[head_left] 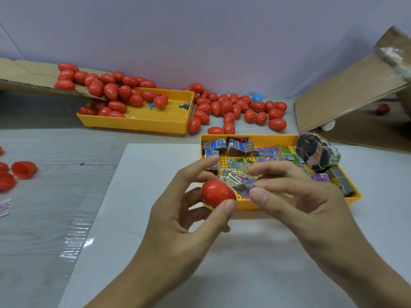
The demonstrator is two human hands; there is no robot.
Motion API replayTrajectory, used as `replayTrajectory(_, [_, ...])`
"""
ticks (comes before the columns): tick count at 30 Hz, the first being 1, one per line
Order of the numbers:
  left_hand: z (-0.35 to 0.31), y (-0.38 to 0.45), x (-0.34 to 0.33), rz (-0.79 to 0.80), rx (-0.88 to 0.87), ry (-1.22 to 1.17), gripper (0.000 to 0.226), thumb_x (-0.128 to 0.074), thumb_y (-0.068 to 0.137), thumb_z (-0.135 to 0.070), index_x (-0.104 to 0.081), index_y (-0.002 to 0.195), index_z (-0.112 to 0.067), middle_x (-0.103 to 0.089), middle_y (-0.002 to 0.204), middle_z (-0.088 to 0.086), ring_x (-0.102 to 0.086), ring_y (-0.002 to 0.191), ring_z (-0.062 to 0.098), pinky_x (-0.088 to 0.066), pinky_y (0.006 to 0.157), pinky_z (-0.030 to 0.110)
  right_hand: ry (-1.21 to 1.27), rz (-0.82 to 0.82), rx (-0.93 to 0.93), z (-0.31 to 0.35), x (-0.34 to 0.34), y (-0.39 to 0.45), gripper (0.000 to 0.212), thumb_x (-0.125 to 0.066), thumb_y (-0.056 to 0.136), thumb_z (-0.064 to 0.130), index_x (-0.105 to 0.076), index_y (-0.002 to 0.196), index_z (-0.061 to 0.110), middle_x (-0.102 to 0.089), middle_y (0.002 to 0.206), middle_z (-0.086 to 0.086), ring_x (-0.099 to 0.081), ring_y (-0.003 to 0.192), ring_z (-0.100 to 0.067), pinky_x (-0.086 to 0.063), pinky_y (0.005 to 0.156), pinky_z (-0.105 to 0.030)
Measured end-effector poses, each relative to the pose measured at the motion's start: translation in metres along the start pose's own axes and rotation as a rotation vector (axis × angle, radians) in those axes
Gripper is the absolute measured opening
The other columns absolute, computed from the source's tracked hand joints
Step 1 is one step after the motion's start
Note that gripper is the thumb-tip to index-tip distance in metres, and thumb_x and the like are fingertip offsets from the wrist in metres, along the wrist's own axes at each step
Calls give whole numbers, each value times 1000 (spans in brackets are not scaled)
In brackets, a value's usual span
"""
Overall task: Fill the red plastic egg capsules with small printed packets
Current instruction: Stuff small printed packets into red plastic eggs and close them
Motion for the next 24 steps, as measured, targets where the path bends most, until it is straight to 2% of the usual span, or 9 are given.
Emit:
replayTrajectory(5, [1, 0, 0, 5, 4, -13, 29, -75, 79, -20, -67, 107, -23, -66, 99, 4, -70, 81, 23, -60, 63, 29, 21, 56, -125, -3, -2, -2, 8, -80, 66, 22, -80, 74, 20, -70, 106, 3, -68, 88, -23, -57, 65, -38])
replayTrajectory(9, [-1, -1, 1, 23, 13, -3, 27, -76, 79, -19, -67, 105, -22, -67, 95, 1, -69, 74, 23, -59, 65, 27, 31, 46, -162, -3, 1, -2, 8, -72, 69, 18, -78, 73, 14, -71, 104, 5, -68, 88, -9, -52, 61, -21])
replayTrajectory(14, [0, 0, 0, 30, -29, 44, 28, -75, 79, -16, -66, 105, -19, -62, 102, 3, -69, 84, 30, -61, 68, 40, 66, 87, -184, -2, 2, -1, 7, -69, 70, 16, -76, 70, 14, -71, 107, 4, -65, 83, -9, -51, 62, -25])
replayTrajectory(20, [-1, 0, -1, 52, -57, 53, 28, -77, 78, -14, -66, 103, -19, -66, 101, 1, -69, 85, 28, -59, 65, 32, 68, 107, -187, -2, 0, -3, 11, -72, 68, 13, -78, 75, 7, -70, 104, 4, -68, 91, -7, -52, 64, -19])
replayTrajectory(24, [0, -1, -1, 60, -58, 56, 25, -76, 79, -13, -67, 102, -18, -68, 99, -1, -69, 85, 26, -61, 65, 36, 78, 123, -195, 0, 0, -3, 7, -74, 67, 13, -79, 73, 12, -69, 104, 5, -68, 92, -9, -53, 65, -20])
Point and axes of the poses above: each hand's wrist, its own y-axis towards the middle knuckle, its own x-axis out of the back of the hand, z = x × y, the point moved 1 cm from there along y, towards the middle knuckle
